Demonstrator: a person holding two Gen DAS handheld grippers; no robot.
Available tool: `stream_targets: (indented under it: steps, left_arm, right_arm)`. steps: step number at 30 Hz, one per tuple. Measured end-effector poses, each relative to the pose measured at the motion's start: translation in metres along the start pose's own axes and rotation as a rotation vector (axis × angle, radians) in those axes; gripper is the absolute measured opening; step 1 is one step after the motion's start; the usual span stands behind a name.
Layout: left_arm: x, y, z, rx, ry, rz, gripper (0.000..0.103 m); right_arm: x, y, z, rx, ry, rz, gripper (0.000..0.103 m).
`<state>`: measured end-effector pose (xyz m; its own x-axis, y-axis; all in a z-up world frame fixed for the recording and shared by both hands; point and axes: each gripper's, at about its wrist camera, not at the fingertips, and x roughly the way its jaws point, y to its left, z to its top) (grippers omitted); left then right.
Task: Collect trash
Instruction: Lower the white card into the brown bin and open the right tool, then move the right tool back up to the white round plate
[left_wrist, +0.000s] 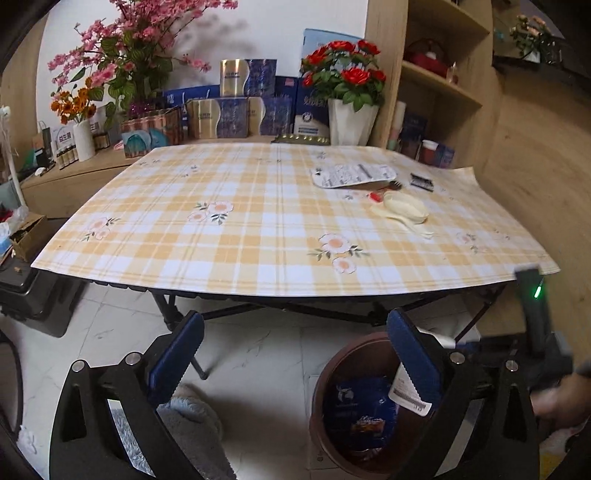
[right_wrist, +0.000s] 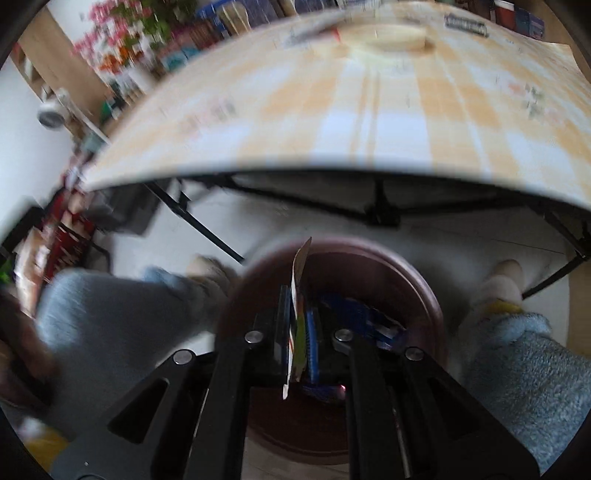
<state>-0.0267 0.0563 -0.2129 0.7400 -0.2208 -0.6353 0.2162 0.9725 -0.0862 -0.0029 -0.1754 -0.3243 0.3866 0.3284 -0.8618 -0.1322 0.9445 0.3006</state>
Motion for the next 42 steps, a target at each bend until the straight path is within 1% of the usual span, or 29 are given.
stream_targets:
  steps: [2,4,11,20,23,24,25,26,28,30,33,39,42]
  left_arm:
    - [0.007,0.0,-0.003,-0.002,0.018,0.004,0.097]
    - [0.009,0.002,-0.003,-0.009,0.023,0.009,0.097]
    - [0.009,0.015,-0.003,-0.071,0.022,0.033,0.097]
    - [0.007,0.021,-0.003,-0.106,0.023,0.035,0.097]
    - [0.007,0.022,-0.002,-0.112,0.026,0.033,0.097]
    - [0.007,0.023,-0.002,-0.115,0.026,0.033,0.097]
    - [0.007,0.023,-0.002,-0.116,0.026,0.034,0.097]
    - [0.007,0.023,-0.002,-0.118,0.025,0.034,0.097]
    - [0.007,0.023,-0.003,-0.119,0.025,0.034,0.097]
    - [0.008,0.023,-0.002,-0.118,0.026,0.034,0.097]
    - [0.008,0.023,-0.002,-0.119,0.029,0.035,0.097]
    - [0.008,0.024,-0.002,-0.122,0.032,0.035,0.097]
    - [0.009,0.026,-0.002,-0.128,0.035,0.037,0.097]
  right_arm:
    - [0.018,-0.007,-0.006,0.02,0.081,-0.038,0.011]
    - [0.022,-0.011,-0.007,0.031,0.103,-0.057,0.011]
    - [0.026,-0.029,-0.01,0.103,0.133,-0.055,0.011]
    - [0.029,-0.015,-0.01,0.034,0.156,-0.073,0.012]
    - [0.031,-0.013,-0.011,0.018,0.165,-0.083,0.016]
    - [0.031,-0.012,-0.01,0.016,0.167,-0.088,0.024]
    - [0.031,-0.012,-0.01,0.014,0.165,-0.091,0.044]
    - [0.031,-0.012,-0.01,0.011,0.16,-0.092,0.054]
    - [0.029,-0.009,-0.009,0.0,0.146,-0.092,0.077]
    - [0.027,-0.008,-0.009,-0.008,0.137,-0.101,0.094]
    - [0.023,-0.008,-0.008,-0.007,0.119,-0.113,0.097]
    - [0.015,-0.009,-0.005,-0.008,0.083,-0.152,0.097]
    - [0.005,-0.005,-0.003,-0.021,0.038,-0.168,0.097]
